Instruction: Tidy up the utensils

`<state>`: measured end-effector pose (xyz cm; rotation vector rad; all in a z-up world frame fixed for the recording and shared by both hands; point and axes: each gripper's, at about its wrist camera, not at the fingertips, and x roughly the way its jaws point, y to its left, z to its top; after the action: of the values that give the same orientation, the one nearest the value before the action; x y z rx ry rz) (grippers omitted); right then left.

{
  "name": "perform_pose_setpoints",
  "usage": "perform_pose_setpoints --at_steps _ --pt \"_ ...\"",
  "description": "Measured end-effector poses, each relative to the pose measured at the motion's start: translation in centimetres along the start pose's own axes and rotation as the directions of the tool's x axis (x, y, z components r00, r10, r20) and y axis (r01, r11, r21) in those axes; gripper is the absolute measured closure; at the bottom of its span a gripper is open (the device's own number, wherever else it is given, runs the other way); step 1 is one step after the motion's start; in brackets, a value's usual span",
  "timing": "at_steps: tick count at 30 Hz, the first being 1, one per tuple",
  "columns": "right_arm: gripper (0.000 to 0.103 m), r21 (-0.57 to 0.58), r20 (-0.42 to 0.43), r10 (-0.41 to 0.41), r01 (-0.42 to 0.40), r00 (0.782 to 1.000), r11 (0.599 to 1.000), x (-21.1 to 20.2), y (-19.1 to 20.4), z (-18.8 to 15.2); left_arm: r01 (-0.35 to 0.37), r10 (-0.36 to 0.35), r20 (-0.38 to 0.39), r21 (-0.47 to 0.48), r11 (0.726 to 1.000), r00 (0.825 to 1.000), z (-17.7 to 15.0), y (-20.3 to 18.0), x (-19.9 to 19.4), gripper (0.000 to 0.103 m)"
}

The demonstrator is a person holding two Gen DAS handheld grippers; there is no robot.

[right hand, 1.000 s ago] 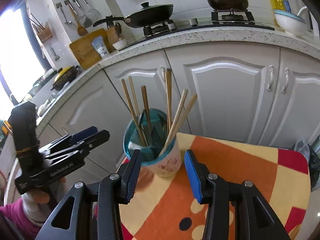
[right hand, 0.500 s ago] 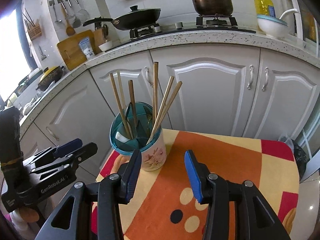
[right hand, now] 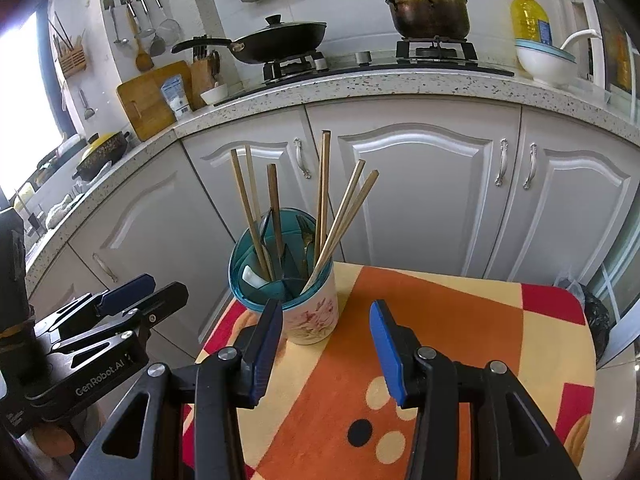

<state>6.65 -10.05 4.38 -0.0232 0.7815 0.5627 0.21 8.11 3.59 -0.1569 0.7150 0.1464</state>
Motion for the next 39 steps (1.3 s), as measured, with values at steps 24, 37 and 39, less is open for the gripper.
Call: perform_pose_setpoints --at_steps 24,37,39 --pt "0.058 0.014 0.006 -0.007 0.007 1.0 1.0 0.4 0.3 0.1 -0.043 0.043 0.003 -0.001 0.999 0.999 0.0 0.5 0.0 0.054" --pt "0.056 0.012 0.014 -0.035 0.035 0.999 0.999 -0.1 0.2 0.0 -0.035 0.036 -0.001 0.027 0.999 0.999 0.0 -0.7 0.0 0.054" --pt "0.056 0.013 0.013 -0.041 0.041 0.999 0.999 -0.1 0.1 0.0 -0.035 0.035 -0.001 0.03 0.999 0.999 0.1 -0.8 0.0 0.054"
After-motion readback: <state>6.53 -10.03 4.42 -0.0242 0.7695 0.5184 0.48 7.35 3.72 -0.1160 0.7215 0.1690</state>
